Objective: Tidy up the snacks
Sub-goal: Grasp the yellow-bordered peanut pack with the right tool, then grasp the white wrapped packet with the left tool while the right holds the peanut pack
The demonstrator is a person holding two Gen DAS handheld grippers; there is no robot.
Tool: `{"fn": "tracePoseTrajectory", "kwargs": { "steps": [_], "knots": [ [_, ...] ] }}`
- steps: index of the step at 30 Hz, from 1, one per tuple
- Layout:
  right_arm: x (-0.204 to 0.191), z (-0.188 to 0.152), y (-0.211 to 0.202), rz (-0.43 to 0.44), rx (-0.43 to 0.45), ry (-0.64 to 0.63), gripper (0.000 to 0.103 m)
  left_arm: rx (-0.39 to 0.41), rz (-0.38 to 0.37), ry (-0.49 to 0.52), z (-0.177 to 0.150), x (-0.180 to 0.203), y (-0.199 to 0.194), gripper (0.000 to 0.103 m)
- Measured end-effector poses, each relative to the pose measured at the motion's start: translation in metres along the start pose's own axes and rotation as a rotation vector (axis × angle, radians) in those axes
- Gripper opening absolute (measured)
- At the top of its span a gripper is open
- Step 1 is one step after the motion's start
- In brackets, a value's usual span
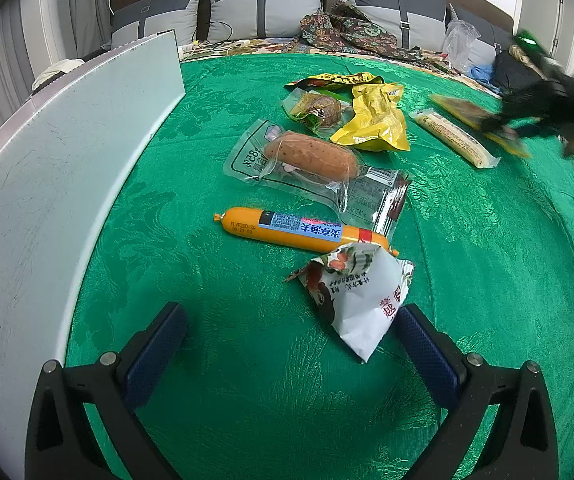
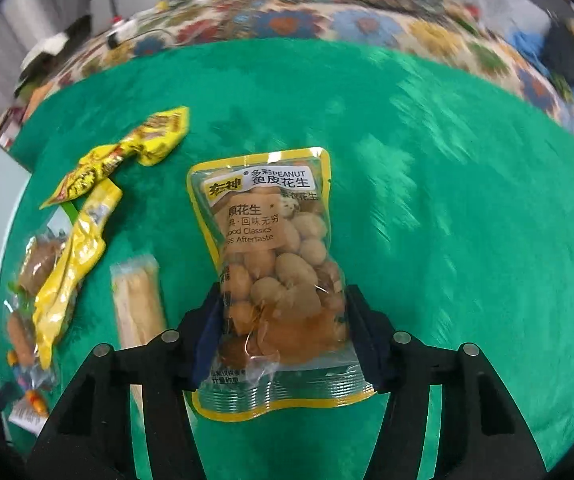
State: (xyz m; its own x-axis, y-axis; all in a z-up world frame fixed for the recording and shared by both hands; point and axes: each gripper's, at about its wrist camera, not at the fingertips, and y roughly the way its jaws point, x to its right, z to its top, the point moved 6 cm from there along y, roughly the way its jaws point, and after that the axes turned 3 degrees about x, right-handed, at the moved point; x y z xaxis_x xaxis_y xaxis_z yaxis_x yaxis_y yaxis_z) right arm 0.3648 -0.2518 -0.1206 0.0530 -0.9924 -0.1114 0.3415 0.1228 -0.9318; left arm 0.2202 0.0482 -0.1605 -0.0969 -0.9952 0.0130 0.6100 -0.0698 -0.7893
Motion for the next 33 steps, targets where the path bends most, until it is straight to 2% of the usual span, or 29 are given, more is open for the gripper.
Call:
{"fn": "tracePoseTrajectory", "kwargs": {
  "steps": [3, 5, 10, 14, 16, 19, 21, 24, 26, 27, 28, 30, 32, 33],
  "knots": [
    [0.020, -0.022, -0.029, 0.029, 0.003, 0.082, 0.061, 0.000, 0.000, 0.000, 0.000, 0.000, 0.000, 0.103],
    [0.025, -0.050, -0.054, 0.062, 0.014, 0.122, 0.061, 0.000, 0.000, 0.000, 0.000, 0.000, 0.000, 0.103],
    [-0.003, -0.145, -0.092, 0.045, 0.043, 0.051, 0.061, 0.000, -0.001, -0.001, 0.000, 0.000, 0.000, 0.103],
    [-0.040, -0.214, -0.100, 0.005, 0.137, -0.038, 0.062, 0.000, -0.003, -0.002, 0.000, 0.000, 0.000, 0.103],
    [-0.054, -0.231, -0.094, -0.001, 0.180, -0.067, 0.075, 0.000, -0.009, 0.002, 0.000, 0.001, -0.001, 0.103],
    [-0.063, -0.236, -0.098, -0.064, 0.255, -0.133, 0.081, -0.016, -0.057, 0.082, -0.004, 0.002, -0.004, 0.103],
    [-0.059, -0.236, -0.098, -0.045, 0.279, -0.124, 0.083, -0.032, -0.070, 0.104, -0.009, -0.005, -0.009, 0.103],
    [-0.056, -0.236, -0.098, -0.007, 0.280, -0.102, 0.086, -0.076, -0.059, 0.074, -0.014, -0.020, -0.015, 0.103],
    [-0.059, -0.236, -0.098, -0.037, 0.276, -0.123, 0.087, -0.076, -0.121, 0.027, -0.011, -0.020, -0.020, 0.103],
    [-0.060, -0.237, -0.098, -0.041, 0.277, -0.122, 0.087, -0.054, -0.169, -0.005, -0.004, -0.015, -0.024, 0.103],
    [-0.060, -0.237, -0.098, -0.037, 0.277, -0.117, 0.087, -0.037, -0.184, -0.018, 0.000, -0.013, -0.025, 0.103],
    [-0.059, -0.236, -0.098, -0.037, 0.277, -0.118, 0.087, -0.024, -0.189, -0.033, 0.013, -0.003, -0.022, 0.103],
    [-0.058, -0.236, -0.098, -0.036, 0.277, -0.117, 0.087, -0.050, -0.178, -0.044, 0.020, 0.007, -0.011, 0.102],
    [-0.059, -0.237, -0.098, -0.037, 0.277, -0.117, 0.087, -0.057, -0.165, -0.043, 0.020, 0.012, -0.005, 0.095]
  ]
}}
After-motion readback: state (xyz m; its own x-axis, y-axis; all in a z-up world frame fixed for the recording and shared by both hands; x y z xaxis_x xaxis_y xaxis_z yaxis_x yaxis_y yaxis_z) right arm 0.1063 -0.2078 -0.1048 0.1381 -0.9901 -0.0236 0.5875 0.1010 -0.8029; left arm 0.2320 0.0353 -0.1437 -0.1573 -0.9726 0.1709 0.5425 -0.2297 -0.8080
